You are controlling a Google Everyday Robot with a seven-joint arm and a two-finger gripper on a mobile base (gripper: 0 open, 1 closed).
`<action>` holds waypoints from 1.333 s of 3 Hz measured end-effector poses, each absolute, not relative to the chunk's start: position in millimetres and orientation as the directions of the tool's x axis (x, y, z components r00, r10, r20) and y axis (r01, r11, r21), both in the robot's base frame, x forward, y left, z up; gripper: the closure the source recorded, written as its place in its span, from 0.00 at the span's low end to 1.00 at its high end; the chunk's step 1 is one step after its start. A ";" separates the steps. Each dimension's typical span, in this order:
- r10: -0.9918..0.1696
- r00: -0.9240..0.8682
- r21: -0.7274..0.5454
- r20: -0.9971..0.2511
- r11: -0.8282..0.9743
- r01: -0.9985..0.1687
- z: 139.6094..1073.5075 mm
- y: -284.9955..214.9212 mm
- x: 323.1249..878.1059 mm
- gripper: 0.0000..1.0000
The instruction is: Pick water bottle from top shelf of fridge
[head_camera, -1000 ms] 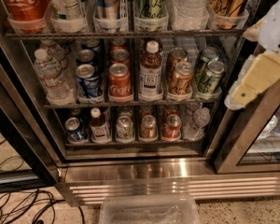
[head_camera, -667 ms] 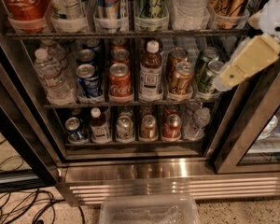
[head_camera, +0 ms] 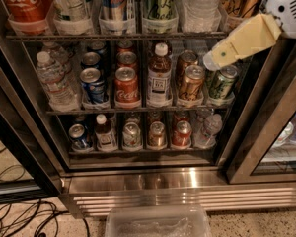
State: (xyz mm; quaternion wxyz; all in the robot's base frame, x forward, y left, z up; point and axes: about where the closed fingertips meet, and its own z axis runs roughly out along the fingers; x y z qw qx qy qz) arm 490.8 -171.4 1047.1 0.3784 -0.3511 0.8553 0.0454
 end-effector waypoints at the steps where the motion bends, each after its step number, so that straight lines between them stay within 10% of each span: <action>1: -0.509 -0.449 -0.174 -0.735 0.781 -0.600 1054.7 -163.9 492.8 0.00; 4: -0.568 -0.130 -0.366 -0.813 0.671 -0.645 1065.8 -137.9 498.1 0.00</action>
Offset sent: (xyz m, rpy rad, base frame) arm 0.0055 0.0272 0.0144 0.0641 -0.3196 0.0935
